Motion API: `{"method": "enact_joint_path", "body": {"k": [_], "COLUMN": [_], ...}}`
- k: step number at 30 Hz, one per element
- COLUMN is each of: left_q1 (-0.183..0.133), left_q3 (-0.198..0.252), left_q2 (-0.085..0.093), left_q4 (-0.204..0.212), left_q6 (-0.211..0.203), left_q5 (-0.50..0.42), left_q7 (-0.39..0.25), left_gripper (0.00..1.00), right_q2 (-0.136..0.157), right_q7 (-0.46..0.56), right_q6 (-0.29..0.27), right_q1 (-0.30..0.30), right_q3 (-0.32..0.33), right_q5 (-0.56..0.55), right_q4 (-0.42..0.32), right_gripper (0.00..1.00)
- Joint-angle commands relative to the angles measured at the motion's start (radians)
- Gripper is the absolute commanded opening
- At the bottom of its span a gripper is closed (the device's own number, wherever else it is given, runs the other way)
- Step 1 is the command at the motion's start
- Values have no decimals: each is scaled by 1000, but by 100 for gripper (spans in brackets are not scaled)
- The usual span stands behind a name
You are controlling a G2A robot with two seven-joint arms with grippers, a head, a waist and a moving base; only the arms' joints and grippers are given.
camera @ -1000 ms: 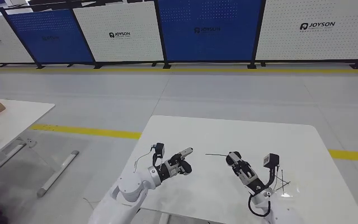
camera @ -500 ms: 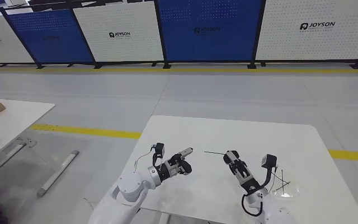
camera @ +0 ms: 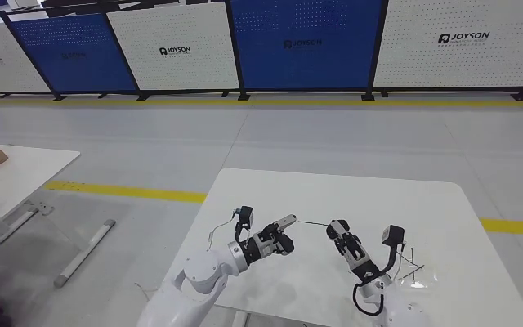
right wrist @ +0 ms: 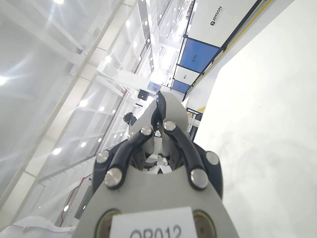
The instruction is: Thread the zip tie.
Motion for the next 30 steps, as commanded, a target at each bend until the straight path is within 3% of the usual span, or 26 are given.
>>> {"method": "enact_joint_path", "body": {"k": [1, 8, 13, 16, 27, 30], "left_q1": [-7, -7, -24, -33, -33, -30], "left_q3": [9, 9, 49, 79, 80, 80], "left_q2": [-2, -2, -9, -13, -13, -15], "left_q4": [8, 8, 9, 17, 18, 14], "left_q6": [-9, -9, -4, 3, 3, -10], "left_q5": [-10, -10, 44, 70, 70, 77], "left_q7": [11, 11, 114, 137, 134, 178], "left_gripper": [100, 100, 100, 100, 100, 100], "right_q2": [0, -1, -8, -13, -13, -13], "right_q7": [0, 6, 36, 35, 35, 35], "right_q6": [0, 4, 17, 11, 10, 10], "right_q1": [0, -4, -4, -1, -1, -1], "right_q3": [0, -1, -33, -36, -35, -35], "right_q5": [0, 0, -35, -26, -26, -26], "right_q4": [0, -4, -7, -6, -6, -6], "right_gripper": [0, 0, 0, 0, 0, 0]}}
